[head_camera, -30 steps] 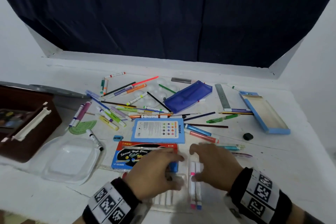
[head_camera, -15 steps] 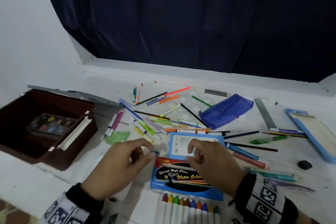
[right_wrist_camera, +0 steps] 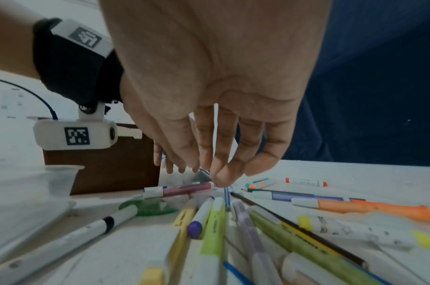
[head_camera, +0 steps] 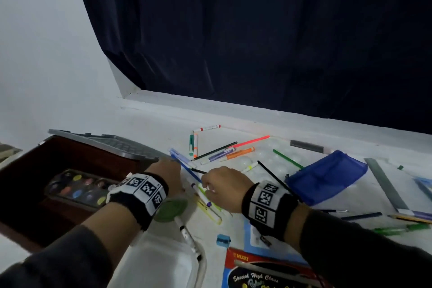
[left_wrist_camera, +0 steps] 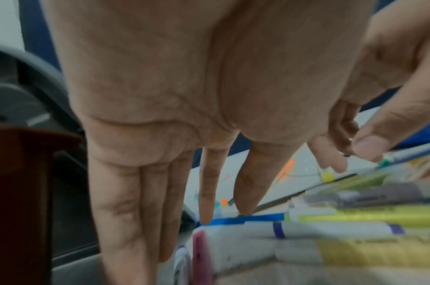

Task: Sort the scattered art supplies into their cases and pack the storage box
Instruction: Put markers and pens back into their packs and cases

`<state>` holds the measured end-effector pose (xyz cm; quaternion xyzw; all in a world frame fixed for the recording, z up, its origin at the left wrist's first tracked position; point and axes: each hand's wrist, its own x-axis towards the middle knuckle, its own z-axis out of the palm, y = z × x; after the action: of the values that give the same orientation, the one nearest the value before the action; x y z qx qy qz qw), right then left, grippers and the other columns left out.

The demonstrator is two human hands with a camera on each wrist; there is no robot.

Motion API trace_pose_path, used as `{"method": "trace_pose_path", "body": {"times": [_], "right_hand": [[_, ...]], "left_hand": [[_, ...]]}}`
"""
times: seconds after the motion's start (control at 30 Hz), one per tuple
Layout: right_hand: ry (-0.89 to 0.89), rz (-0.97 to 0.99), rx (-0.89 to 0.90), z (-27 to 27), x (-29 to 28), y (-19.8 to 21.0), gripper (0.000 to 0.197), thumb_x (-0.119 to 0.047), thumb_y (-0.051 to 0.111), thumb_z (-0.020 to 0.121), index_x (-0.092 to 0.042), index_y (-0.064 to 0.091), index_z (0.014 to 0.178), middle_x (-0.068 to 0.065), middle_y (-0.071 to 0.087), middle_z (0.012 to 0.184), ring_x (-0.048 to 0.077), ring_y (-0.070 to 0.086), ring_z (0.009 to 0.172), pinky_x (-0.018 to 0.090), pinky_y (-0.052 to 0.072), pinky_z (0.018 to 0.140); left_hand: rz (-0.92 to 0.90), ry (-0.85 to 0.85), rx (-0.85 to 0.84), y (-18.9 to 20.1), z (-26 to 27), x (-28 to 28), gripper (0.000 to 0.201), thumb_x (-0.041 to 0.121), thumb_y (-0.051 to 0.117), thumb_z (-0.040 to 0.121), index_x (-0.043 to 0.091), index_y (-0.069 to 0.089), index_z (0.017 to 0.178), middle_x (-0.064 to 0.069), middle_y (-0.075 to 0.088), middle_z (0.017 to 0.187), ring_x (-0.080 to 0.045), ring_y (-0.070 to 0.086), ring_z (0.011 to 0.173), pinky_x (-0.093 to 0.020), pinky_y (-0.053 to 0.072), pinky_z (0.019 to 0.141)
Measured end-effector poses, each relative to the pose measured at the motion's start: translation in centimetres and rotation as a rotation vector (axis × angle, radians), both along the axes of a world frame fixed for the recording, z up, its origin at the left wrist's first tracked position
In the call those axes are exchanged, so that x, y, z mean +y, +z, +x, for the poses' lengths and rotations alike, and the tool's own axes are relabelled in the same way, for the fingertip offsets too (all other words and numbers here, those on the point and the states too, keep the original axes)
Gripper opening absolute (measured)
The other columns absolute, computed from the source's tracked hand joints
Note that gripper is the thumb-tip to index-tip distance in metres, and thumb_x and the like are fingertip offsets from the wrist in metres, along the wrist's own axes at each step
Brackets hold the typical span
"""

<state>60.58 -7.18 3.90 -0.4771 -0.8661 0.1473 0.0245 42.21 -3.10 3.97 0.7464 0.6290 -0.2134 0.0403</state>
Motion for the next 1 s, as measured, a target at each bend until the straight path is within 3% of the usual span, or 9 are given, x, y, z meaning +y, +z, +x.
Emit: {"method": "trace_pose_path", "body": {"times": [0.2, 0.3, 0.43, 0.73, 0.87, 1.0], "right_hand": [[0.049, 0.004, -0.118, -2.1, 1.6, -2.0, 0.014, -0.015, 0.05, 0.096, -0.008, 0.062, 0.1, 0.015, 0.061, 0.107, 0.035, 0.062, 0.096, 0.033, 0.038, 0.068], [0.065, 0.014, -0.152, -2.4, 1.6, -2.6, 0.019, -0.016, 0.051, 0.097, -0.009, 0.061, 0.11, 0.012, 0.058, 0.116, 0.033, 0.06, 0.104, 0.035, 0.041, 0.074], [0.062, 0.038, -0.176, -2.8, 1.3, -2.7, 0.023, -0.015, 0.05, 0.095, -0.011, 0.06, 0.116, 0.012, 0.06, 0.116, 0.035, 0.061, 0.105, 0.038, 0.049, 0.08], [0.009, 0.029, -0.204, -2.5, -0.2, -2.0, 0.04, -0.012, 0.057, 0.091, -0.016, 0.048, 0.13, 0.013, 0.059, 0.115, 0.037, 0.063, 0.103, 0.037, 0.046, 0.073], [-0.055, 0.014, -0.149, -1.6, -0.5, -1.6, 0.037, -0.012, 0.057, 0.089, -0.012, 0.048, 0.125, 0.015, 0.057, 0.117, 0.038, 0.061, 0.105, 0.037, 0.044, 0.073], [-0.129, 0.037, -0.084, 0.0, -1.6, -0.8, 0.021, -0.017, 0.051, 0.094, -0.009, 0.054, 0.114, 0.015, 0.052, 0.121, 0.037, 0.058, 0.106, 0.035, 0.039, 0.075]], "left_hand": [[-0.043, 0.142, -0.083, -1.7, -0.7, 0.4, 0.043, 0.04, 0.057, 0.095, 0.018, 0.051, 0.132, -0.007, 0.061, 0.132, -0.026, 0.061, 0.118, -0.035, 0.051, 0.097], [-0.047, 0.139, -0.075, -2.1, -1.2, 0.4, 0.044, 0.042, 0.051, 0.098, 0.019, 0.049, 0.135, -0.007, 0.06, 0.132, -0.025, 0.061, 0.118, -0.034, 0.049, 0.097], [-0.058, 0.12, -0.032, -1.6, -0.8, 0.2, 0.044, 0.031, 0.048, 0.102, 0.015, 0.043, 0.142, -0.01, 0.055, 0.139, -0.026, 0.056, 0.125, -0.034, 0.047, 0.099], [-0.06, 0.045, -0.01, -0.8, 1.9, -0.4, 0.036, 0.028, 0.055, 0.099, 0.015, 0.055, 0.133, -0.008, 0.06, 0.132, -0.024, 0.058, 0.122, -0.032, 0.048, 0.098], [-0.024, 0.011, -0.008, 0.0, 2.5, -1.1, 0.032, 0.026, 0.055, 0.099, 0.012, 0.056, 0.128, -0.009, 0.06, 0.131, -0.025, 0.058, 0.121, -0.032, 0.047, 0.097], [0.08, -0.003, -0.099, 1.5, 2.7, -2.0, 0.025, 0.02, 0.057, 0.095, 0.012, 0.055, 0.119, -0.011, 0.06, 0.125, -0.028, 0.06, 0.115, -0.034, 0.05, 0.093]]}}
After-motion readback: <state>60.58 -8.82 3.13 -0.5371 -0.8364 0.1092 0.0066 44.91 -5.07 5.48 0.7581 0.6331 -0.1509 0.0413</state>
